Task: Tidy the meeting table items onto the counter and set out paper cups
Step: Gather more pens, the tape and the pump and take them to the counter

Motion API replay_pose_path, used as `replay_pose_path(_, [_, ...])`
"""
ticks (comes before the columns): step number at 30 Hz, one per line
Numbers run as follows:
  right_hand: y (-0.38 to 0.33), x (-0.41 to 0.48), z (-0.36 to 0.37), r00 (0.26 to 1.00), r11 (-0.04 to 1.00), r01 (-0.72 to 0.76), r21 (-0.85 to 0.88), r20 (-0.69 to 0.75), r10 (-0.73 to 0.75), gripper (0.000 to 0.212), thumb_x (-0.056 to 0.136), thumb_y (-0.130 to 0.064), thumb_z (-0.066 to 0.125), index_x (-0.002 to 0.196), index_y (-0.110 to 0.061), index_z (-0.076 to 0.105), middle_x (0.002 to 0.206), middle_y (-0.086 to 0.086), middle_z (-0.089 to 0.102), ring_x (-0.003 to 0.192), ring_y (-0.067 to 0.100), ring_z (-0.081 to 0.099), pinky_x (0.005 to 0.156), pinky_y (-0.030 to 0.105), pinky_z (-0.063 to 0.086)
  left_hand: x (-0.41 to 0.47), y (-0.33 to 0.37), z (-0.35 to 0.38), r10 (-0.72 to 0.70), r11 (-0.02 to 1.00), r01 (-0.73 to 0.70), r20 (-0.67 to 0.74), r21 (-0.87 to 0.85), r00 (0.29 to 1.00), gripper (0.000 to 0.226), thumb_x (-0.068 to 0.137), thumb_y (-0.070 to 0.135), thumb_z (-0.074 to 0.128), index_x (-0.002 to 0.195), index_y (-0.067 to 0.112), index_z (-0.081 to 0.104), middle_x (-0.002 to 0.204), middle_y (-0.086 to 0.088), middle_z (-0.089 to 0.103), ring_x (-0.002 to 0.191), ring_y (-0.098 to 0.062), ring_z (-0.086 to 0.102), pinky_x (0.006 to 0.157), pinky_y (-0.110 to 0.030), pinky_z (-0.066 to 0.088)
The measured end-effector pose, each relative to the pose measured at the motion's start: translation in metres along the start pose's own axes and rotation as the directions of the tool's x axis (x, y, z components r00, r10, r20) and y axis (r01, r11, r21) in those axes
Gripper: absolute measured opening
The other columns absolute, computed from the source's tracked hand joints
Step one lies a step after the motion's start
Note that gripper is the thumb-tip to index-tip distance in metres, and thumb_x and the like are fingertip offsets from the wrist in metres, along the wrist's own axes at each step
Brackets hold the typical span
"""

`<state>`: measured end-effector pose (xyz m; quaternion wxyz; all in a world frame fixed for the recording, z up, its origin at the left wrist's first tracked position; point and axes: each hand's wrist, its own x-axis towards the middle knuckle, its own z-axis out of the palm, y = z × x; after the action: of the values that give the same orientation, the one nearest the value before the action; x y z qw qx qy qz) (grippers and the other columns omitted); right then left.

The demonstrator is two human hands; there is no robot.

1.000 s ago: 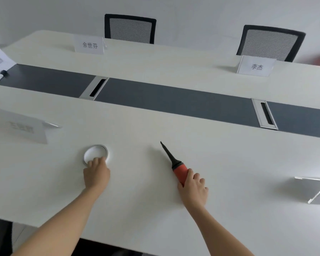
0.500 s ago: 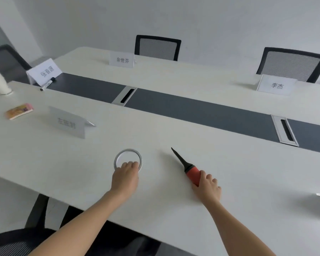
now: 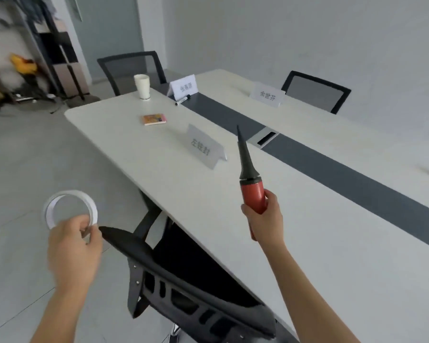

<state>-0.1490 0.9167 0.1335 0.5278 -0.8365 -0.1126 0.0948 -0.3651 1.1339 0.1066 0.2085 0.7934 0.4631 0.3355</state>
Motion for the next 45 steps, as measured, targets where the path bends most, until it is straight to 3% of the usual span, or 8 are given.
replay_pose_path(5, [-0.082,-0.069,0.089,0.950,0.964,0.071,0.257,0.276,-0.144,0.042,0.078,-0.014,0.065,0.105,-0.033,0.039,0.086,-0.013,0.054,0.069,0.003,0.058,0.060,0.016,0.048,0.002,-0.101,-0.065,-0.206,0.977,0.209,-0.057,0.053,0.977,0.027,0.079,0.005,0.048,0.054,0.002,0.038,0.053,-0.022,0.039,0.052,-0.036,0.042,0.050,-0.029,0.027])
replay_pose_path(8, [-0.095,-0.109,0.146,0.869,0.961,0.019,0.276,0.471,-0.152,0.041,0.079,-0.016,0.065,0.106,-0.033,0.040,0.089,-0.006,0.058,0.066,0.002,0.060,0.058,0.014,0.052,-0.008,-0.137,-0.093,-0.284,0.954,0.289,-0.066,0.080,0.957,0.036,0.079,-0.004,0.051,0.052,0.012,0.032,0.051,-0.009,0.033,0.052,-0.027,0.034,0.051,-0.028,0.026])
replay_pose_path(11, [-0.094,-0.143,0.202,0.752,0.978,-0.015,0.208,0.647,-0.127,0.043,0.080,-0.018,0.065,0.114,-0.028,0.040,0.093,-0.011,0.056,0.076,0.006,0.058,0.058,0.013,0.047,-0.032,-0.172,-0.111,-0.432,0.891,0.444,-0.129,0.092,0.893,0.009,0.081,0.002,0.054,0.072,0.000,0.056,0.073,-0.019,0.056,0.069,-0.034,0.050,0.061,-0.034,0.035])
replay_pose_path(15, [-0.070,-0.177,0.271,0.597,1.000,-0.020,0.023,0.802,-0.006,0.044,0.083,-0.016,0.061,0.120,-0.019,0.039,0.085,-0.017,0.049,0.070,0.002,0.053,0.054,0.010,0.040,-0.071,-0.197,-0.134,-0.594,0.789,0.610,-0.164,0.072,0.788,0.015,0.082,0.004,0.056,0.096,0.000,0.062,0.089,-0.014,0.062,0.081,-0.029,0.054,0.067,-0.034,0.039])
replay_pose_path(20, [-0.033,-0.202,0.321,0.483,0.990,0.038,-0.132,0.870,0.098,0.036,0.080,-0.010,0.062,0.110,-0.018,0.043,0.082,-0.008,0.054,0.063,0.006,0.053,0.053,0.014,0.040,-0.096,-0.221,-0.156,-0.665,0.715,0.696,-0.243,0.067,0.706,0.008,0.081,0.004,0.056,0.078,0.011,0.056,0.078,-0.005,0.056,0.070,-0.023,0.050,0.057,-0.029,0.032])
replay_pose_path(31, [-0.064,-0.141,0.429,0.524,0.982,0.088,-0.165,0.847,0.096,0.037,0.078,-0.007,0.061,0.102,-0.022,0.037,0.079,-0.010,0.051,0.066,0.011,0.054,0.059,0.024,0.044,0.002,-0.259,-0.126,-0.675,0.723,0.686,-0.125,0.085,0.727,0.004,0.084,0.008,0.056,0.086,0.012,0.056,0.081,-0.002,0.056,0.068,-0.015,0.051,0.054,-0.020,0.033])
replay_pose_path(38, [-0.118,-0.102,0.511,0.583,0.982,0.106,-0.158,0.810,0.068,0.043,0.070,-0.004,0.061,0.098,-0.024,0.035,0.086,-0.004,0.056,0.079,0.027,0.060,0.086,0.045,0.049,0.085,-0.286,-0.123,-0.701,0.696,0.716,-0.160,0.062,0.695,0.007,0.083,0.010,0.056,0.087,0.015,0.057,0.084,0.000,0.059,0.072,-0.012,0.052,0.056,-0.015,0.033])
replay_pose_path(45, [-0.116,-0.088,0.563,0.518,0.967,0.094,-0.236,0.841,0.155,0.044,0.074,-0.001,0.061,0.103,-0.021,0.035,0.081,-0.009,0.052,0.066,0.013,0.055,0.058,0.026,0.041,0.132,-0.325,-0.118,-0.714,0.685,0.728,-0.161,0.038,0.681,0.009,0.082,0.008,0.059,0.085,0.016,0.057,0.080,0.002,0.056,0.075,-0.016,0.053,0.066,-0.024,0.039])
